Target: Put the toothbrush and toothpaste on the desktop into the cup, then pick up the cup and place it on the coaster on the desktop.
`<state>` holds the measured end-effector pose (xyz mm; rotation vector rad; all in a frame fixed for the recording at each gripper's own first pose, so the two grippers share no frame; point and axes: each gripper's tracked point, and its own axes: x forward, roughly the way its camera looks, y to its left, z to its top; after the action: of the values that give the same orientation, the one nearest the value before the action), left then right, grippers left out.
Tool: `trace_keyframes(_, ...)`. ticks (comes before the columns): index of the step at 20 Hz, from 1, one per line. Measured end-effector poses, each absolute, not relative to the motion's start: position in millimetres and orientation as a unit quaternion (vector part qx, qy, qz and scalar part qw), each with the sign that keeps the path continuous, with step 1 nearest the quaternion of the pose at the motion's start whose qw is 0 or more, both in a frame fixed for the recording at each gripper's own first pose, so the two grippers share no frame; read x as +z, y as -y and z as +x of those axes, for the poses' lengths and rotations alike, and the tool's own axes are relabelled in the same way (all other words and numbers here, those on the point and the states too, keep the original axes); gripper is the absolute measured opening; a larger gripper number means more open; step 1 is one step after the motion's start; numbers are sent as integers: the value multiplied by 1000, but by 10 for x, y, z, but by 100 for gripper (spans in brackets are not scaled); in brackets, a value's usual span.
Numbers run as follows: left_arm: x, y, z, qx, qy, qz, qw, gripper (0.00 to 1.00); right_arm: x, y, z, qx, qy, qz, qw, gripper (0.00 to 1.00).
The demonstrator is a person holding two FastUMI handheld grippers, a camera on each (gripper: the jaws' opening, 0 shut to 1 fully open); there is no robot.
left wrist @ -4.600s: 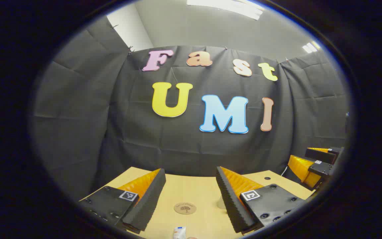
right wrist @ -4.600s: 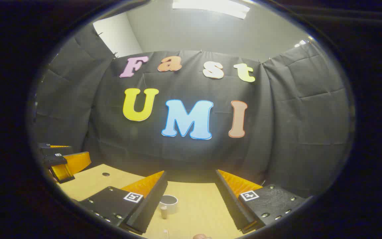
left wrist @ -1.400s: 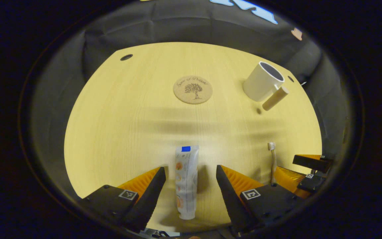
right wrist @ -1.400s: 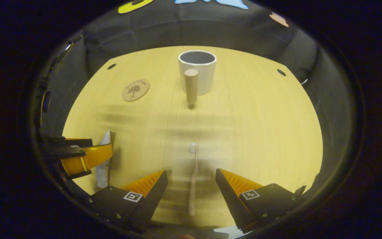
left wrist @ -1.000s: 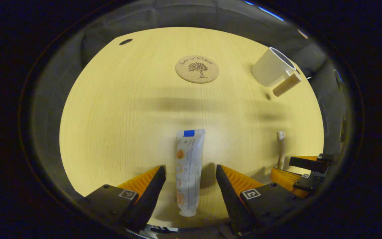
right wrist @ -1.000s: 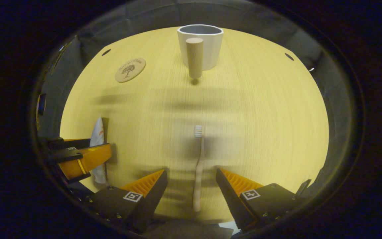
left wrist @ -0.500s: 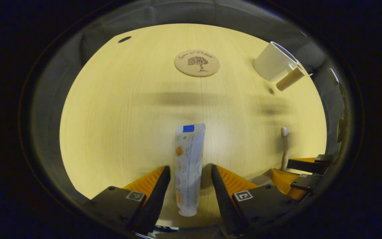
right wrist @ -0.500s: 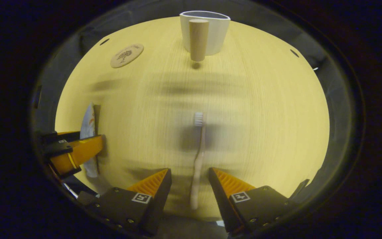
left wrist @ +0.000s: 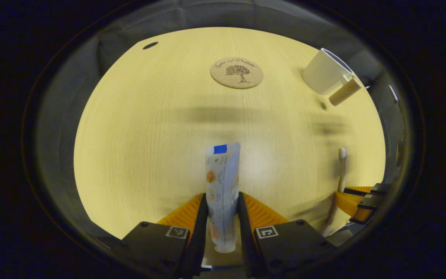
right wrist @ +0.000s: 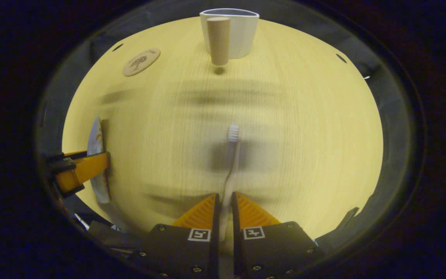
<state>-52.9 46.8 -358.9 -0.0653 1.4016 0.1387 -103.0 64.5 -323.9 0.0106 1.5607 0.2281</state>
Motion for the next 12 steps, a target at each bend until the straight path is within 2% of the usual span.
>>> trace_keyframes(2, -3570, -459, -521, 65, -643, -34, 762, 48, -3214, -607, -1000, 100, -698, 14, 709, 16)
trace_keyframes(3, -3587, -459, -528, 62, -643, -34, 763, 48, -3203, -621, -1018, 107, -699, 23, 707, 8)
trace_keyframes(5, -3584, -459, -524, 59, -642, -34, 764, 46, -3225, -633, -1019, 113, -696, 30, 708, 8)
trace_keyframes(8, -3579, -458, -533, 60, -640, -38, 765, 33, -3213, -633, -997, 119, -684, 30, 719, 7)
trace_keyframes(9, -3576, -453, -521, 62, -637, -44, 767, 29, -3223, -619, -1011, 124, -682, 20, 720, 3)
trace_keyframes(12, -3554, -382, -503, 49, -627, -55, 776, 24, -3183, -638, -1007, 135, -672, 14, 728, 3)
